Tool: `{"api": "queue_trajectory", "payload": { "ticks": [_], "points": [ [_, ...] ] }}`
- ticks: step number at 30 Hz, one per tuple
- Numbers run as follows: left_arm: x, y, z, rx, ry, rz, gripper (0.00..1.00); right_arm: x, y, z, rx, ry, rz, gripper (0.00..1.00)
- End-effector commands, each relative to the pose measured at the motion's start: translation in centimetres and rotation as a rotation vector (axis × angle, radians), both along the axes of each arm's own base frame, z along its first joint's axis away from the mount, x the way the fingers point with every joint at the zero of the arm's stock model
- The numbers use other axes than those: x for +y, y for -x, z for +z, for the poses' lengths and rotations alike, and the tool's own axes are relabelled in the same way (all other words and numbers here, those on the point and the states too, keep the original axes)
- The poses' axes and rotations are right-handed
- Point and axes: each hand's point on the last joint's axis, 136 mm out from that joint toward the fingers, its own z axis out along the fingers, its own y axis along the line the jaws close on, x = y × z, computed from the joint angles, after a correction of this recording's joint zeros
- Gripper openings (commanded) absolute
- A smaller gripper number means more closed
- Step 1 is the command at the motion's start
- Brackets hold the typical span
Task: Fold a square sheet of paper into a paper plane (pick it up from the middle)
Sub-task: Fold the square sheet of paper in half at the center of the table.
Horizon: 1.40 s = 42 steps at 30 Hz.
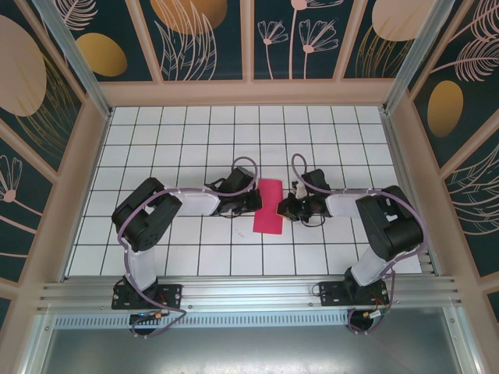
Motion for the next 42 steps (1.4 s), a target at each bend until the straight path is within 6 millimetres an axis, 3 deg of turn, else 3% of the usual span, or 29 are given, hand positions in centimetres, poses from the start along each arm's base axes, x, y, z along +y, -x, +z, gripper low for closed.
{"api": "queue_trajectory", "payload": {
  "ticks": [1,5,8,12,17,23,25,31,33,36,42],
  "points": [
    [3.1,2.8,-5.2,0.121,-0.173,-0.013,0.00,-0.1,-0.1,0.0,-0.016,-0.009,0.013,0.14],
    [3.2,2.8,-5.2,0.121,-0.178,-0.013,0.00,0.9,-1.6,3.9,-0.102,-0.070,0.031,0.15],
    [3.3,2.9,-5.3,0.122,-0.180,-0.013,0.00,1.0,-2.7,5.4,-0.144,-0.085,0.031,0.15],
    [3.3,2.9,-5.3,0.123,-0.179,-0.015,0.00,0.4,-3.7,4.4,-0.137,-0.060,0.016,0.15],
    [3.2,3.0,-5.4,0.126,-0.179,-0.019,0.00,0.0,-3.6,1.4,-0.083,-0.027,0.006,0.15],
    [3.2,2.9,-5.0,0.120,-0.174,-0.014,0.00,-2.4,-3.3,-2.4,-0.010,0.083,-0.064,0.15],
    [3.2,2.8,-5.0,0.117,-0.176,-0.013,0.00,-2.1,-3.3,-2.1,-0.007,0.061,-0.058,0.15],
    [3.2,2.8,-4.9,0.116,-0.177,-0.013,0.00,-0.1,-5.0,4.0,-0.115,-0.073,-0.019,0.16],
    [3.3,2.9,-5.0,0.118,-0.179,-0.013,0.00,0.2,-5.6,5.0,-0.140,-0.079,-0.010,0.16],
    [3.2,2.9,-5.0,0.120,-0.177,-0.015,0.00,0.0,-6.4,4.2,-0.132,-0.043,-0.015,0.16],
    [3.2,2.9,-5.0,0.120,-0.174,-0.016,0.00,-0.7,-6.9,0.6,-0.073,0.010,-0.049,0.16]
  ]
}}
